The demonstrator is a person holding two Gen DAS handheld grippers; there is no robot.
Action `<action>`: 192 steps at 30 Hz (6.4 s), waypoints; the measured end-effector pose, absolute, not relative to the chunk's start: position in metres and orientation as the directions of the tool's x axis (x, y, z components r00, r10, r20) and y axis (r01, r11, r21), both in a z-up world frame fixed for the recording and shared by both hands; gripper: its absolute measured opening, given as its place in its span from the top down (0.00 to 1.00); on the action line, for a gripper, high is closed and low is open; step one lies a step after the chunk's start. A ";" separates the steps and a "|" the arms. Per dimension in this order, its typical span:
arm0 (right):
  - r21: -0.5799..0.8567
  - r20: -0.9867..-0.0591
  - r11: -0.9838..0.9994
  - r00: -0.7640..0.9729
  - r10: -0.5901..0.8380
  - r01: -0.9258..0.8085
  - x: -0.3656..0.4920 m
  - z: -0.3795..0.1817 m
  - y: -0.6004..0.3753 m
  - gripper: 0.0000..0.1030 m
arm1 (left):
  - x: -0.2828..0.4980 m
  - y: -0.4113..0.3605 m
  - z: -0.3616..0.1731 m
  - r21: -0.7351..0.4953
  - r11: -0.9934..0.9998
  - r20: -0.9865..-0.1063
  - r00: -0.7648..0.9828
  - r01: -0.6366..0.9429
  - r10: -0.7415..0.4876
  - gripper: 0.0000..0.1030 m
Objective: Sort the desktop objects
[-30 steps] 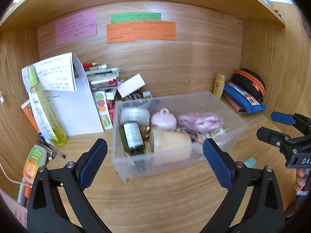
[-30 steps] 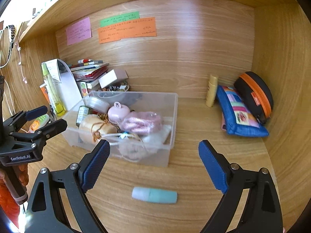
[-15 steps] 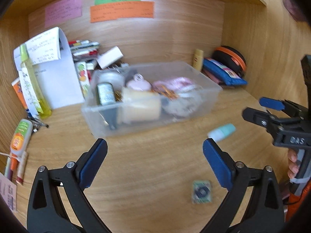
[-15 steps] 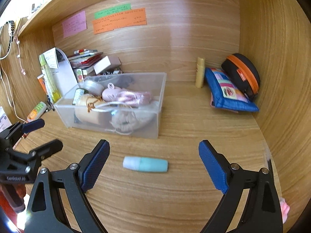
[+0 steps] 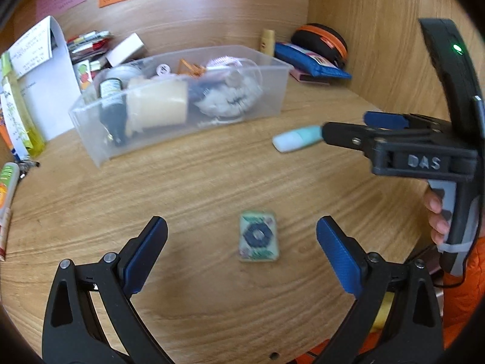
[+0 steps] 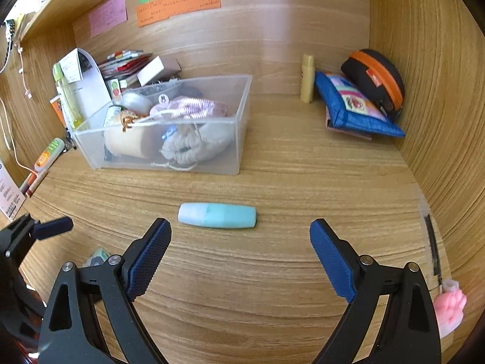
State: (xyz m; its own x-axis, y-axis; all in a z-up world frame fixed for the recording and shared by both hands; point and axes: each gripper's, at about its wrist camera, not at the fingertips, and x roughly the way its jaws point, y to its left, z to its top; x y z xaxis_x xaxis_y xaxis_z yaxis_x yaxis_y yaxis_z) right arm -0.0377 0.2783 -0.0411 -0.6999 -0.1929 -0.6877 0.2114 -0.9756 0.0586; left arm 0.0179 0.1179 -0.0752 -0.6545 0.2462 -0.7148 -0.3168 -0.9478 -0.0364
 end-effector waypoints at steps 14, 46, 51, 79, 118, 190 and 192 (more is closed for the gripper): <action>0.020 -0.754 -0.975 -0.637 -0.160 0.221 -0.059 -0.063 0.245 0.11 | 0.025 0.116 -0.084 -0.039 -0.945 -0.691 -0.674 -0.325 0.260 0.33; -0.032 -0.763 -0.959 -0.627 -0.159 0.282 -0.076 -0.066 0.223 0.31 | 0.018 0.073 -0.065 -0.119 -0.958 -0.628 -0.728 -0.260 0.275 0.77; -0.028 -0.732 -0.952 -0.655 -0.188 0.305 -0.070 -0.050 0.222 0.31 | 0.012 0.063 -0.051 -0.126 -0.964 -0.600 -0.756 -0.232 0.260 0.77; -0.043 -0.569 -0.935 -0.778 -0.266 0.352 -0.106 0.029 0.210 0.31 | -0.070 0.026 0.032 -0.107 -0.969 -0.446 -0.860 -0.224 0.248 0.77; 0.048 -0.696 -0.923 -0.651 -0.305 0.381 -0.196 -0.020 0.181 0.31 | -0.066 0.014 -0.074 -0.261 -0.947 -0.701 -0.638 -0.187 0.318 0.85; 0.001 -0.561 -0.930 -0.770 -0.304 0.367 -0.056 0.026 0.216 0.07 | -0.023 0.015 0.014 -0.127 -0.985 -0.519 -0.839 -0.113 0.163 0.09; 0.010 -0.552 -0.934 -0.777 -0.302 0.357 -0.052 0.029 0.222 0.07 | -0.016 0.017 0.016 -0.123 -0.986 -0.515 -0.842 -0.114 0.162 0.08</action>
